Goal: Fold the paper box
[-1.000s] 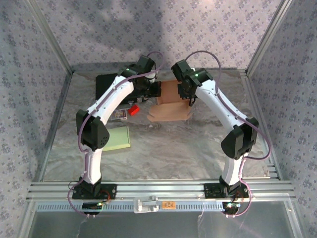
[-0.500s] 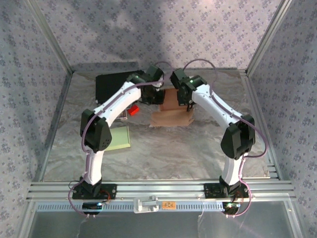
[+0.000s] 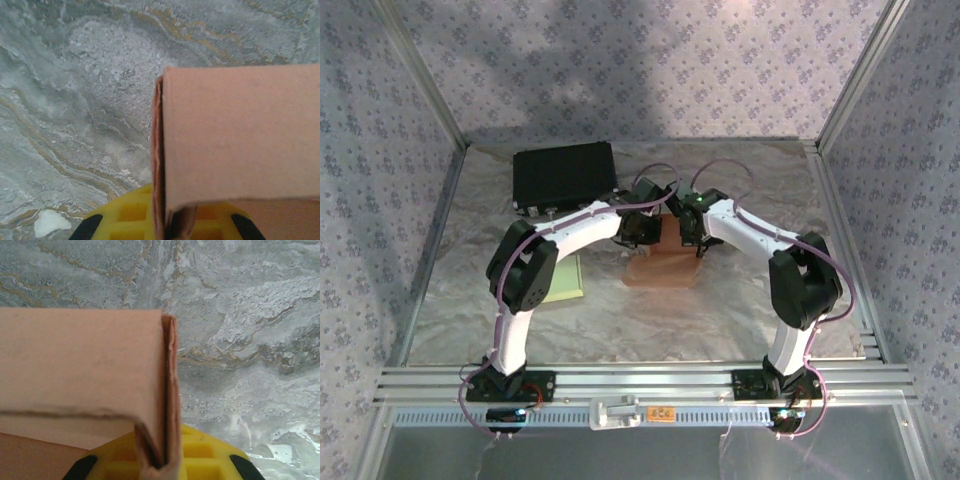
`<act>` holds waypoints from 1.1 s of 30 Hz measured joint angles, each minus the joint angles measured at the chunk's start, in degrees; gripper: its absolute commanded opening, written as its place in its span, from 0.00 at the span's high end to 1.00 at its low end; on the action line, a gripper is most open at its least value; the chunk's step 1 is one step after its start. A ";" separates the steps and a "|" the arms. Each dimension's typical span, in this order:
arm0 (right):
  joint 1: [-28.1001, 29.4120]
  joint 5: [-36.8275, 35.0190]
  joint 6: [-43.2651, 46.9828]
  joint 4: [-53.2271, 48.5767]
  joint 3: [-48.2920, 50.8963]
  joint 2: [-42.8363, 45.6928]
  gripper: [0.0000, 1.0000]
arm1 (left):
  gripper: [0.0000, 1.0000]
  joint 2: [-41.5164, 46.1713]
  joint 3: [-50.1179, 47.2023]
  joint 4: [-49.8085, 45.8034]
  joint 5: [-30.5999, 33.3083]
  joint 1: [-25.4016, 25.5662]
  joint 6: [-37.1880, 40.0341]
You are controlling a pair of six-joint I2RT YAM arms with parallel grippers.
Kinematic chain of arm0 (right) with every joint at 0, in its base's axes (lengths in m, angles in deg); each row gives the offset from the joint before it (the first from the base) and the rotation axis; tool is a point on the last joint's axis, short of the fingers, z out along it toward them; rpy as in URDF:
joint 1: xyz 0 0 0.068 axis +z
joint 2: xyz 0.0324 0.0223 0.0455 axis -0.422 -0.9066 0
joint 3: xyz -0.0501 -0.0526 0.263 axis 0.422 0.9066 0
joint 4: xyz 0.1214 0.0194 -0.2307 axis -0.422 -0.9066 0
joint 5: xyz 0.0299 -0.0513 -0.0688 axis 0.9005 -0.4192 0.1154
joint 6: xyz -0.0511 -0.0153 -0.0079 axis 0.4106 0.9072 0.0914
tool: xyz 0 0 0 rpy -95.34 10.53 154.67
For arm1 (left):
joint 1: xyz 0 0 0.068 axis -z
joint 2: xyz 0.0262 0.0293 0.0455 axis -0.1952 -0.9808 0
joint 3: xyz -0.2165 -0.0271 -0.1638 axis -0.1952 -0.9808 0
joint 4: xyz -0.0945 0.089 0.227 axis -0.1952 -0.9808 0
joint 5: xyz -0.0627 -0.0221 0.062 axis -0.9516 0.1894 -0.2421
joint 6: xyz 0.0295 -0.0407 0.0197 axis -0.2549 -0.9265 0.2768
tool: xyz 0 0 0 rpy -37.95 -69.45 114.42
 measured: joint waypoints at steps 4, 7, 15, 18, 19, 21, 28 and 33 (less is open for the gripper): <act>-0.79 0.50 0.09 0.37 1.07 0.00 1.00 | 0.76 0.02 -3.34 5.49 -2.01 -0.57 -1.20; -2.05 1.46 0.31 1.31 1.84 0.24 1.00 | 0.68 0.61 -5.16 9.01 -4.83 -1.97 -1.22; -3.96 2.47 1.81 2.32 2.86 0.96 1.00 | 0.62 4.28 -6.45 11.52 -13.35 -4.44 1.01; -4.07 2.62 2.08 2.34 3.13 1.07 1.00 | 0.64 5.75 -8.68 12.07 -15.47 -4.96 1.31; -4.07 2.64 2.21 2.32 3.23 1.18 1.00 | 0.64 6.19 -9.68 12.15 -16.22 -5.14 1.29; -4.07 2.86 2.27 2.32 3.54 1.38 1.00 | 0.66 6.16 -10.71 12.11 -17.70 -5.49 1.31; -4.22 3.06 2.27 2.29 3.87 1.51 1.00 | 0.68 4.61 -10.82 12.46 -21.49 -6.14 1.75; -4.22 3.30 2.27 2.29 3.87 1.51 1.00 | 0.66 4.55 -10.54 12.72 -21.31 -6.12 1.75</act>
